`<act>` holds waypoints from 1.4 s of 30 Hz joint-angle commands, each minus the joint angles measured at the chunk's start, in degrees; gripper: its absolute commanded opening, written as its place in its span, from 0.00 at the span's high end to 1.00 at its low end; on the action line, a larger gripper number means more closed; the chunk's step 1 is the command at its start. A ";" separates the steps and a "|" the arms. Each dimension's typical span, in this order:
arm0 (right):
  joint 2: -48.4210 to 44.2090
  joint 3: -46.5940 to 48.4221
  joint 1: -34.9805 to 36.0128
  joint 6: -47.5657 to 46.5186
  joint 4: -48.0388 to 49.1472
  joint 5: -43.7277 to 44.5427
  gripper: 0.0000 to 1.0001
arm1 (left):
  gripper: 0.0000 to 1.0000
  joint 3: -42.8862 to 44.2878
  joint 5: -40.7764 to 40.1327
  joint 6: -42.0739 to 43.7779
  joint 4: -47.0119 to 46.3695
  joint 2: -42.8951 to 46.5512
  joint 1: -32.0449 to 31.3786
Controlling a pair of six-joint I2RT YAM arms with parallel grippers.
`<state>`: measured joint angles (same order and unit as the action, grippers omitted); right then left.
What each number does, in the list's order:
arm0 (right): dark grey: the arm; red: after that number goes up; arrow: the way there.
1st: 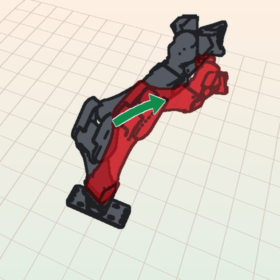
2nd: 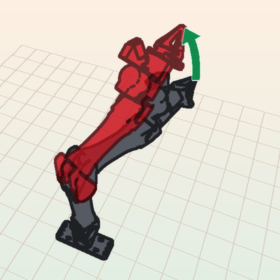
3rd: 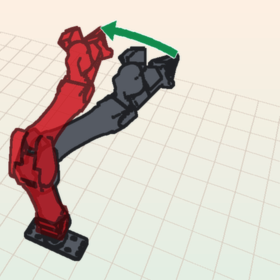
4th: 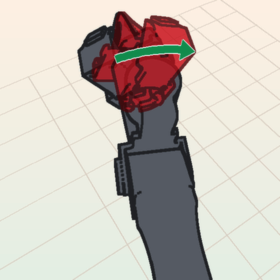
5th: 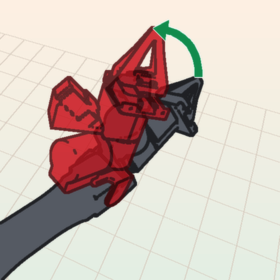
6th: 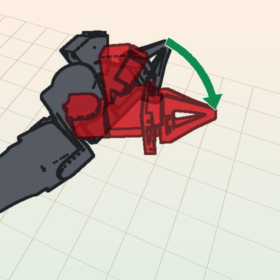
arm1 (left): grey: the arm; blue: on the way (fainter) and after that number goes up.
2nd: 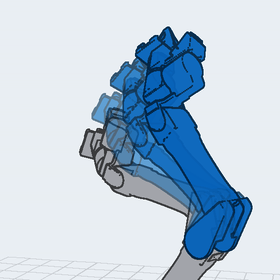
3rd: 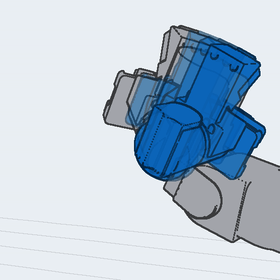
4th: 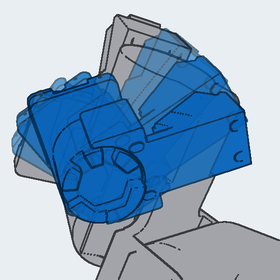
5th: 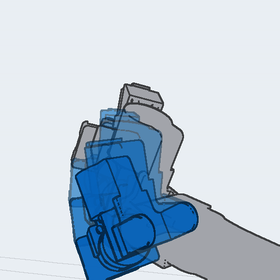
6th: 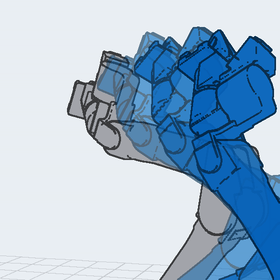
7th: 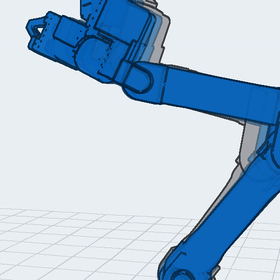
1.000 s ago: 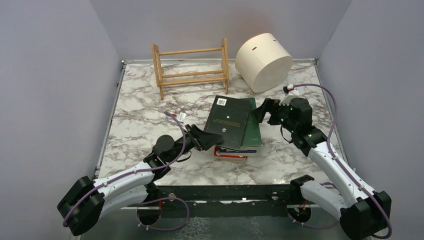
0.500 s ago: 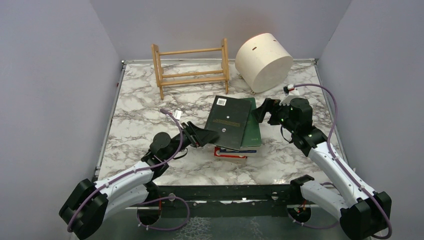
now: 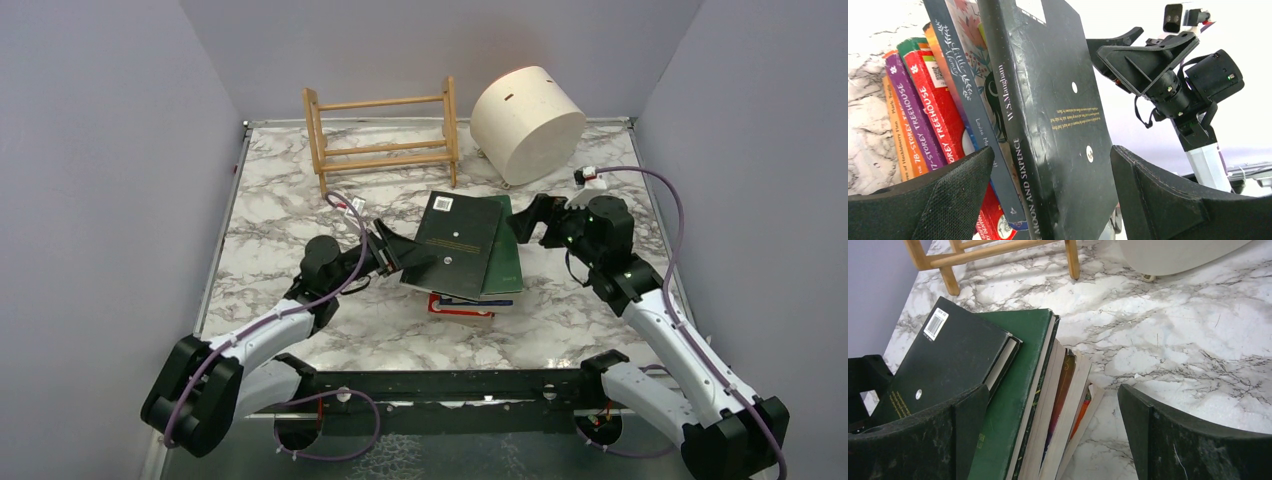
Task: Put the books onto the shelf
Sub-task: Pick up the book from the center of the board.
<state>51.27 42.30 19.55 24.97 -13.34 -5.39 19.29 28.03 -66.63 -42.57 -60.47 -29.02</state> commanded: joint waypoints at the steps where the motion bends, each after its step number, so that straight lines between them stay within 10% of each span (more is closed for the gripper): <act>1: -1.46 2.06 0.30 -1.11 -1.34 1.49 0.00 | 0.20 3.61 7.56 -1.90 -1.04 -3.52 0.82; 42: 0.21 -1.13 0.29 -1.81 -0.79 -4.91 0.02 | 0.50 13.42 16.58 -7.11 -5.67 -15.86 5.83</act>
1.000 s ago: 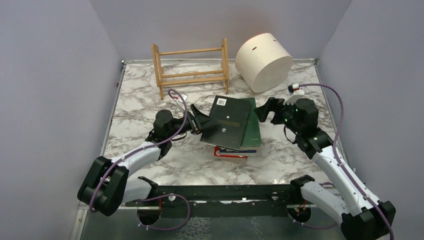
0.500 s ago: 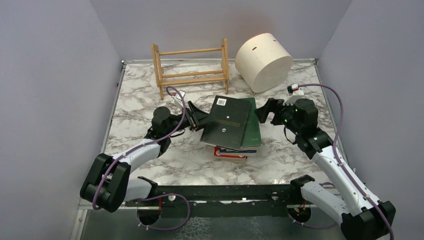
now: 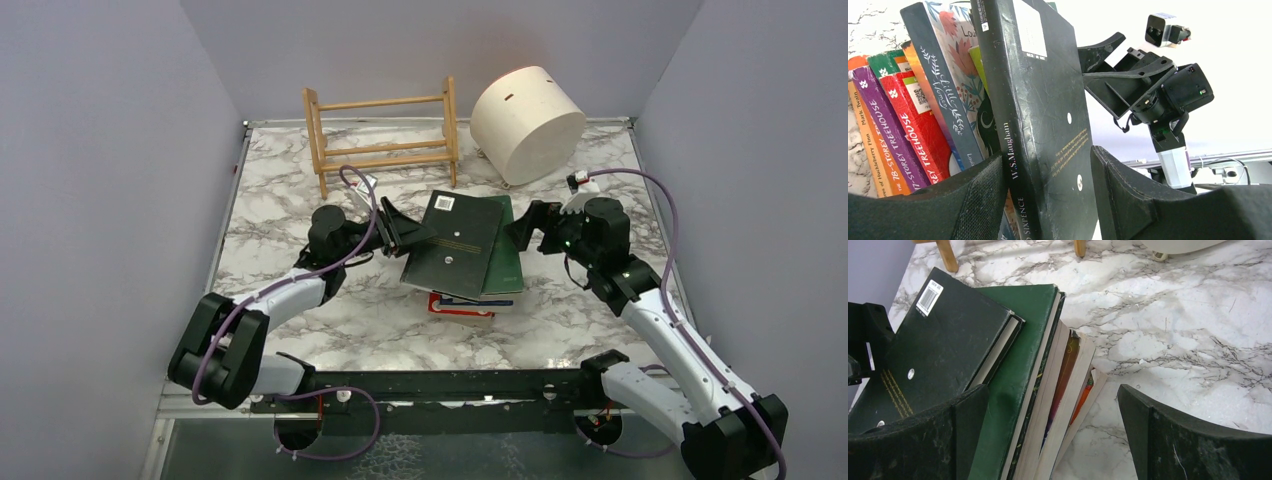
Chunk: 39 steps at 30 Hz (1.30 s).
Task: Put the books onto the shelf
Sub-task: Pick up the book from the center of the board.
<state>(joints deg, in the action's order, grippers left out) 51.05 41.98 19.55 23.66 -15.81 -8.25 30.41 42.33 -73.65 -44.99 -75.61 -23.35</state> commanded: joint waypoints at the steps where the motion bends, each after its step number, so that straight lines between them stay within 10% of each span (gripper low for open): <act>1: 0.64 -0.88 0.31 -0.50 1.85 -2.22 0.02 | 0.51 2.53 2.36 -0.14 -3.30 -0.89 0.20; 21: 5.91 0.07 0.99 -0.19 6.17 -4.76 0.02 | 0.57 4.68 4.37 -1.44 -6.90 -5.05 0.09; 39: 9.33 2.50 2.60 -2.62 9.32 -4.54 0.02 | 1.00 5.62 3.68 -3.59 -10.17 -4.72 0.07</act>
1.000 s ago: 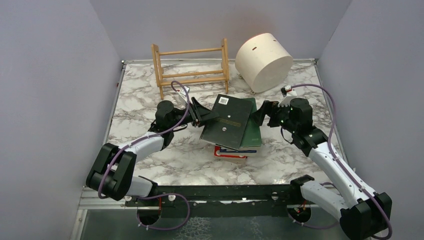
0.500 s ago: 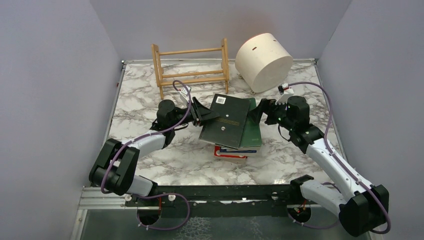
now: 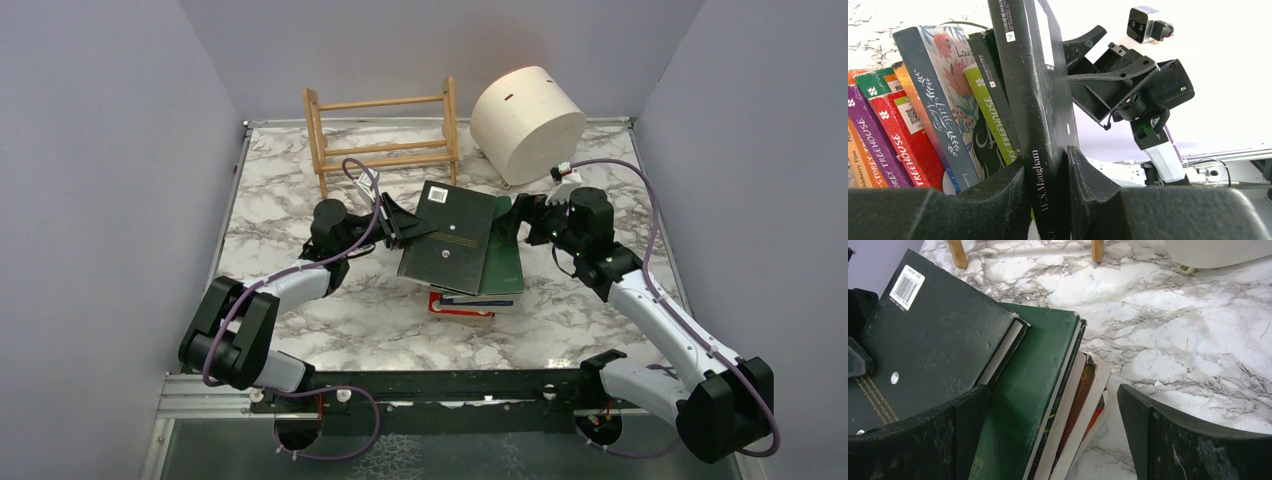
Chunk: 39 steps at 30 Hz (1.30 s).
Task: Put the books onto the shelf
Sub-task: Pick up the book from the center of the board.
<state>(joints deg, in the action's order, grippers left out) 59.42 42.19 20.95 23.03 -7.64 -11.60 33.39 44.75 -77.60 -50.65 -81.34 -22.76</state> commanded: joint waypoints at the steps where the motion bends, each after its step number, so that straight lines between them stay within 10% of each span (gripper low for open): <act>1: 1.04 2.54 1.17 -2.41 1.21 -0.63 0.02 | 1.00 2.65 0.78 0.35 -4.55 1.36 -0.43; 21: 1.42 3.90 1.15 -12.16 17.83 19.68 0.00 | 1.00 9.15 -6.86 1.40 -3.90 9.10 6.37; 39: -0.81 -9.13 1.17 -7.96 35.64 7.19 0.00 | 1.00 15.28 -17.92 19.98 6.96 12.00 8.74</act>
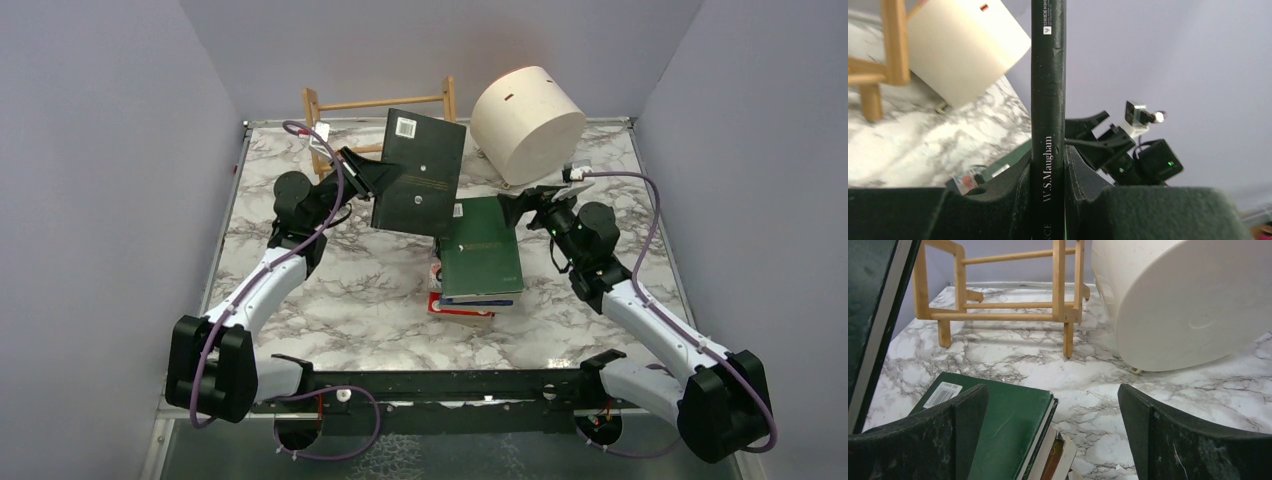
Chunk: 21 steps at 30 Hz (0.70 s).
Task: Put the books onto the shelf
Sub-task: Pick up the book from the center of the board, then place the book on the shelf.
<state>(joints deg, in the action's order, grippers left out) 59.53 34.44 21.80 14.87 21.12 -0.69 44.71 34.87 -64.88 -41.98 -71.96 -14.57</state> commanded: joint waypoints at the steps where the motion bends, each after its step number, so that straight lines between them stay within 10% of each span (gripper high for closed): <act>1: -0.87 -1.89 0.34 0.28 7.36 -3.91 0.00 | 1.00 4.42 -9.19 8.81 -1.37 2.42 0.51; 21: -4.48 -1.65 0.26 -0.20 4.10 -0.58 0.00 | 1.00 31.29 -43.21 31.60 7.61 -21.77 -3.03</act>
<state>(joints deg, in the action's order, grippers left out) 55.48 32.29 21.80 14.83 25.34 -2.81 67.46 3.05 -39.79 -29.36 -88.95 -15.22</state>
